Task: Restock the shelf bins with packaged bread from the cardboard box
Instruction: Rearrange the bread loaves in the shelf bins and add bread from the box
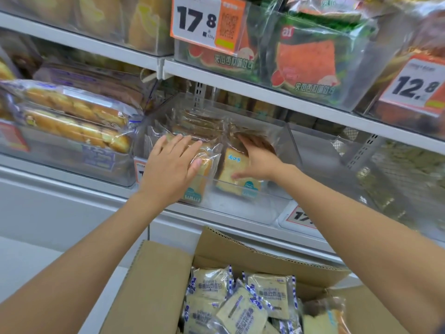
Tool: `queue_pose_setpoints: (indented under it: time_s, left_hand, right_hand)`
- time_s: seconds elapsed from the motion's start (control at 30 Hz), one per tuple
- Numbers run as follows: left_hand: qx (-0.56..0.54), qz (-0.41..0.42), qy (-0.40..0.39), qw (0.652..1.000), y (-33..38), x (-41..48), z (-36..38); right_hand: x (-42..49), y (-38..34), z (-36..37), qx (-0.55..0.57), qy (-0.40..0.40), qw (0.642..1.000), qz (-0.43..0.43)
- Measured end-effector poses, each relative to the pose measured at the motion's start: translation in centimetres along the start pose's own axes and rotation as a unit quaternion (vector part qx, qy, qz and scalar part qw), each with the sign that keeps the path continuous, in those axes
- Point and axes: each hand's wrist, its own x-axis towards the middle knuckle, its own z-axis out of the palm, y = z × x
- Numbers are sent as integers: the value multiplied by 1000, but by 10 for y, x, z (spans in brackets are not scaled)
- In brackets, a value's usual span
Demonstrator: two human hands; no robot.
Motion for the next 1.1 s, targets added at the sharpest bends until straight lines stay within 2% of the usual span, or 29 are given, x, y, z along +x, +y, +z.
queue_pose_setpoints:
  time_s: [0.13, 0.27, 0.4, 0.5, 0.6, 0.7, 0.8, 0.93, 1.0, 1.07, 1.1]
  left_hand:
    - [-2, -4, 1, 1000, 0, 0, 2]
    - [-21, -4, -25, 999, -1, -1, -4]
    - [-82, -18, -11, 996, 8, -1, -23]
    - [-103, 19, 5, 994, 41, -10, -49]
    - [-166, 36, -98, 981, 92, -37, -68]
    - [-186, 6, -223, 957, 132, -75, -64]
    - [-202, 11, -302, 932, 154, -111, -46]
    - [-237, -38, -367, 899, 160, -143, -14]
    - [-250, -57, -389, 885, 160, -150, 1]
    - [-255, -60, -409, 874, 164, -152, 10]
    - [-254, -63, -417, 870, 167, -152, 14]
  right_hand:
    - [3, 0, 2, 35, -36, 999, 3]
    - [-6, -3, -4, 48, -20, 999, 6]
    - [-41, -11, -18, 113, 74, 991, -15]
    - [-92, -8, -24, 130, 141, 980, -59]
    - [-153, 1, -19, 167, 167, 970, -55]
    - [-215, 21, 5, 174, 83, 981, -25]
    - [-274, 57, 47, 180, -17, 983, 34]
    - [-332, 106, 105, 165, -121, 967, 149]
    - [-344, 122, 129, 119, -167, 952, 226]
    - [-346, 129, 148, 58, -224, 939, 256]
    - [-346, 130, 156, 61, -232, 935, 260]
